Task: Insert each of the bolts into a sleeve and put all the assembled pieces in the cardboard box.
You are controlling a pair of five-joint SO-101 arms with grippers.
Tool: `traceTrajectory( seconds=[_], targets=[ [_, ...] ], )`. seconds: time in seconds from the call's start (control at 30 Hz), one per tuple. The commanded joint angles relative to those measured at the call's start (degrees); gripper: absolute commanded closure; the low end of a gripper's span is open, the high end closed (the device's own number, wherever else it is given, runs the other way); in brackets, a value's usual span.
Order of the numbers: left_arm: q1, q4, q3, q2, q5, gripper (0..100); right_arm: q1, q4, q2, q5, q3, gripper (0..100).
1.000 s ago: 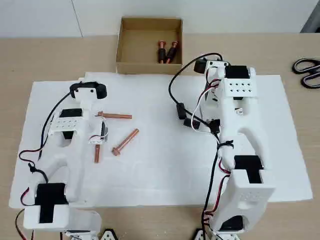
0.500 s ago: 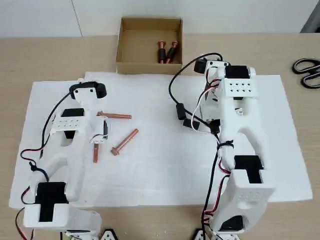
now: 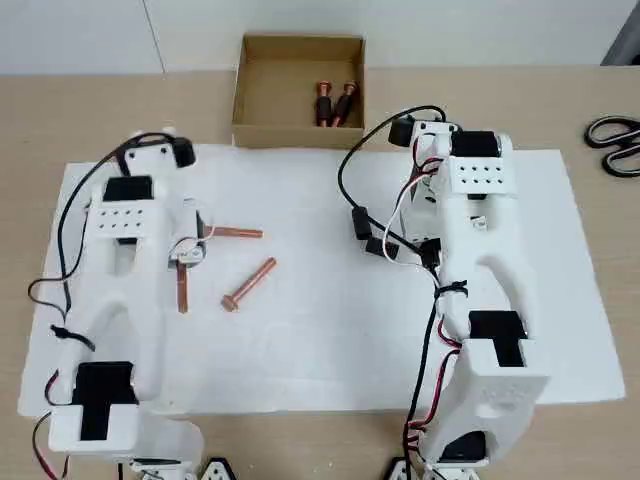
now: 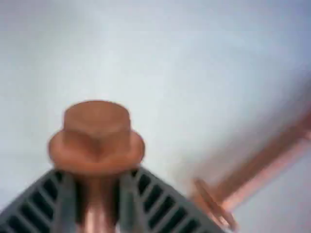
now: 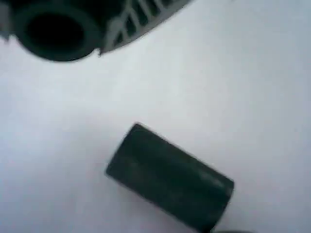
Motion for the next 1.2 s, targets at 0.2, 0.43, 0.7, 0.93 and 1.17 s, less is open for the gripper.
traceTrajectory(
  seconds=[0.2,0.43,0.7,0.93,1.17],
  targets=[
    [8.44,6.95,-11.21,-0.7,1.67,100,-0.4,2.77,-8.13,0.79,-10.46,99.5],
    [8.7,6.68,-14.64,-11.78,8.44,100,-0.92,2.95,-26.86,0.79,-10.37,99.5],
    [8.7,5.89,-13.23,-26.9,8.44,100,-6.2,2.24,-43.47,0.44,1.14,99.5],
    [11.08,-6.68,-0.84,-33.93,13.98,100,-8.13,-7.43,-49.8,0.35,19.34,99.5],
    [16.88,-23.47,12.7,-38.68,16.88,99,-11.03,-26.68,-55.6,-2.02,36.92,99.5]
  ],
)
